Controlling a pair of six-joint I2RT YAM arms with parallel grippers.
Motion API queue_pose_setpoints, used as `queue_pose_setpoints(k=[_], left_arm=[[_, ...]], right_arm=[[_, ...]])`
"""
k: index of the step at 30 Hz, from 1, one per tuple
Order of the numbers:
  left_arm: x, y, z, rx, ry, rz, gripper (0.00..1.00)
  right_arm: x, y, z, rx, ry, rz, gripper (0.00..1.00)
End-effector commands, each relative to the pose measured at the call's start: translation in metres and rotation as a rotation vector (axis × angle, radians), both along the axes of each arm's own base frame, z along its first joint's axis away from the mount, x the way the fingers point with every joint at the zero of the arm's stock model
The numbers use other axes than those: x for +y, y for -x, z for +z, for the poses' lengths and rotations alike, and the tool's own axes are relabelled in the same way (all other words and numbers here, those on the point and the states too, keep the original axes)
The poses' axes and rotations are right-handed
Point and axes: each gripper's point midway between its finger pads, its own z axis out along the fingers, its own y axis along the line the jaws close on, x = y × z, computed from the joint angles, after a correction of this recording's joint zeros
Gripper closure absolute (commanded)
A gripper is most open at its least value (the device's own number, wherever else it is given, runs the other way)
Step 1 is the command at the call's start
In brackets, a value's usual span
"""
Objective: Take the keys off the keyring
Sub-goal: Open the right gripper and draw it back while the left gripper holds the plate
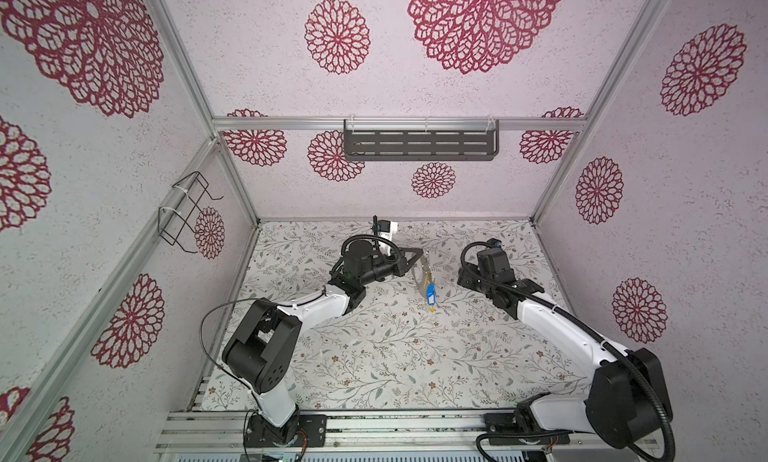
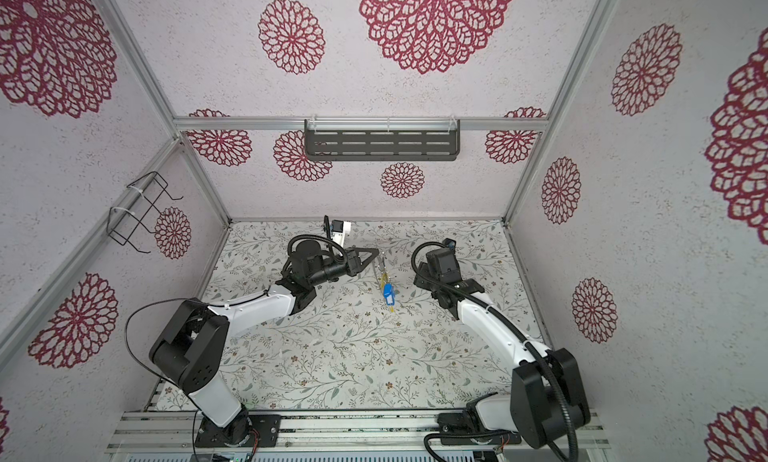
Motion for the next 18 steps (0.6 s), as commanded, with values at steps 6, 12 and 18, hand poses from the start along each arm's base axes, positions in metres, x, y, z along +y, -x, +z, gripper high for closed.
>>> queue_pose_setpoints(k=[6,12,18], left_arm=[[0.025,-0.022,0.001,-0.027,0.003,-0.005,1.00],[0.038,-0.037,0.009,0.015,-0.026,0.025,1.00],[0.042,-0.027,-0.014,0.079,-0.076,0.047,1.00]], right_arm=[[0.059,-0.087,0.057,-0.168,-0.330,0.123,0.49],[0.057,-0.107,0.067,-0.175,-0.309,0.189,0.62],[0.057,-0.114,0.076,-0.216,-0.210,0.251,0.65]])
